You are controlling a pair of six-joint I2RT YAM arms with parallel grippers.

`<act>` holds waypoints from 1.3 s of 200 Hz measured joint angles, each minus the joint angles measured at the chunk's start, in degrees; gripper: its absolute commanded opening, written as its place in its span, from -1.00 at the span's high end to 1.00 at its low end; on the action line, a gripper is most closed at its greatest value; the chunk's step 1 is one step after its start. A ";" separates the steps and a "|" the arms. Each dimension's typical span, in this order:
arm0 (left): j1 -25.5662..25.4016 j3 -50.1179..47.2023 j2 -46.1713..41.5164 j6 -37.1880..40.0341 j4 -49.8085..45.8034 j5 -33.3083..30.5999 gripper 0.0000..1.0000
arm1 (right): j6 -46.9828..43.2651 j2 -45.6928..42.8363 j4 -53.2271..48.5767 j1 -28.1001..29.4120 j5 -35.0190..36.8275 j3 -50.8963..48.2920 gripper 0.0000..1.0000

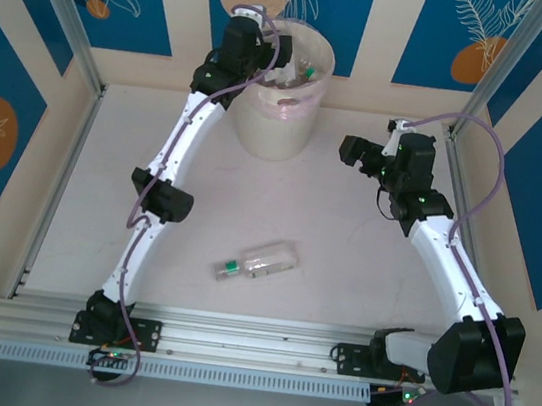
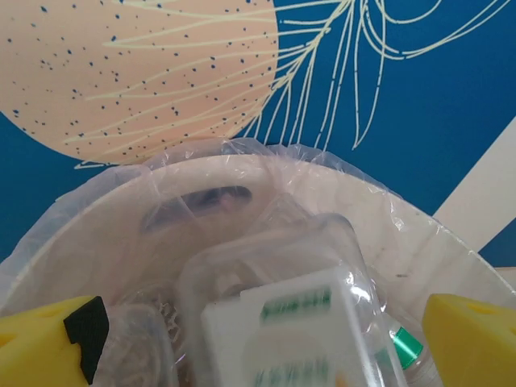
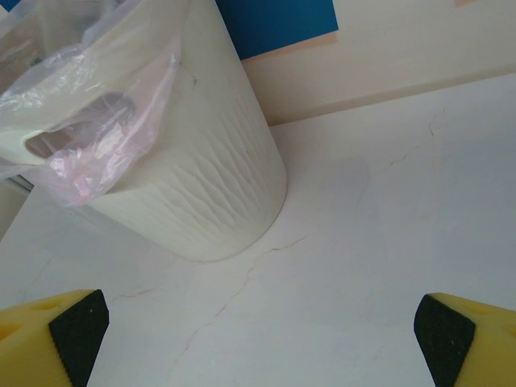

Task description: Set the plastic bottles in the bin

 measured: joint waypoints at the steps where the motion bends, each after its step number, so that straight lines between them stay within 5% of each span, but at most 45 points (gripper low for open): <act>1: 0.00 0.04 0.00 0.07 0.00 -0.04 -1.00 | 0.04 0.02 0.00 0.00 0.00 0.00 -0.99; 65: 0.35 -0.42 -1.64 1.88 -2.99 4.74 -1.00 | 0.81 2.27 -0.24 0.00 -2.25 0.37 -0.99; 104: 1.73 -10.08 -10.38 1.38 -3.17 12.00 -1.00 | -2.38 2.34 0.55 0.09 -9.86 -1.09 -0.99; 178: 3.34 -36.15 -30.14 1.46 1.01 15.65 -1.00 | -41.46 9.38 -10.16 17.07 -29.57 -6.82 -0.94; 208: 3.34 -42.51 -34.16 1.68 1.51 15.23 -1.00 | -54.40 13.62 -14.71 23.47 -26.69 -6.82 -0.95; 260: 3.34 -47.63 -39.80 2.12 1.62 13.00 -1.00 | -64.04 22.14 -19.41 29.09 -22.18 -4.42 -0.90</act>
